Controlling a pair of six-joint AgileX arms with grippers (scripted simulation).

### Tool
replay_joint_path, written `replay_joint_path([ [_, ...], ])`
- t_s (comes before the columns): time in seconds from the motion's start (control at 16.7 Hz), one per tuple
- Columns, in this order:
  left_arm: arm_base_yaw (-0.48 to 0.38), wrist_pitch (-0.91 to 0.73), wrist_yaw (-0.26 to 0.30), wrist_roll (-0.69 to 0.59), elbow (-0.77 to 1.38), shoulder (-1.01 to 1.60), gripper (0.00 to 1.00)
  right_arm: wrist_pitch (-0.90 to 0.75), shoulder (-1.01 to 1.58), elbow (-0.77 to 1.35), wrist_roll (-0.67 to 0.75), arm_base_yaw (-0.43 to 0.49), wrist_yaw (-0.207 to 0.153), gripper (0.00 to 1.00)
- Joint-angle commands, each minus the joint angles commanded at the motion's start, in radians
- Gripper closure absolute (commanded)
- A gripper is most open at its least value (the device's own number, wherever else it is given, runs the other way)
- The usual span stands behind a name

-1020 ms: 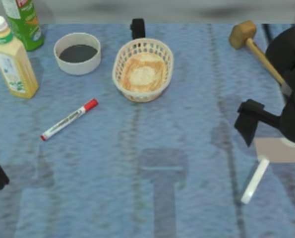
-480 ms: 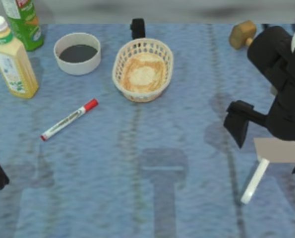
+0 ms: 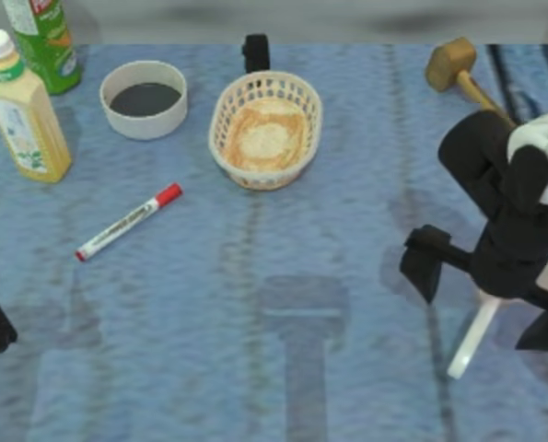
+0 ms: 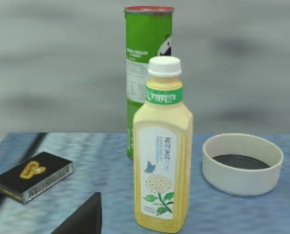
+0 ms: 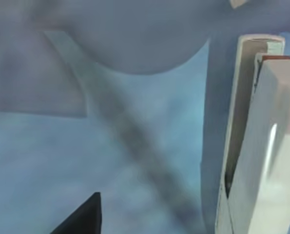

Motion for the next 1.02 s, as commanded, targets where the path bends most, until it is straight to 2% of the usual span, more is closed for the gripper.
replay_joint_path([
  [0.18, 0.0, 0.0, 0.0, 0.0, 0.0, 0.0, 0.0, 0.107, 0.049, -0.062, 0.003, 0.002, 0.0, 0.0],
  [0.48, 0.0, 0.0, 0.0, 0.0, 0.0, 0.0, 0.0, 0.125, 0.059, -0.074, 0.004, 0.003, 0.0, 0.0],
  [1.02, 0.0, 0.0, 0.0, 0.0, 0.0, 0.0, 0.0, 0.125, 0.059, -0.074, 0.004, 0.003, 0.0, 0.68],
])
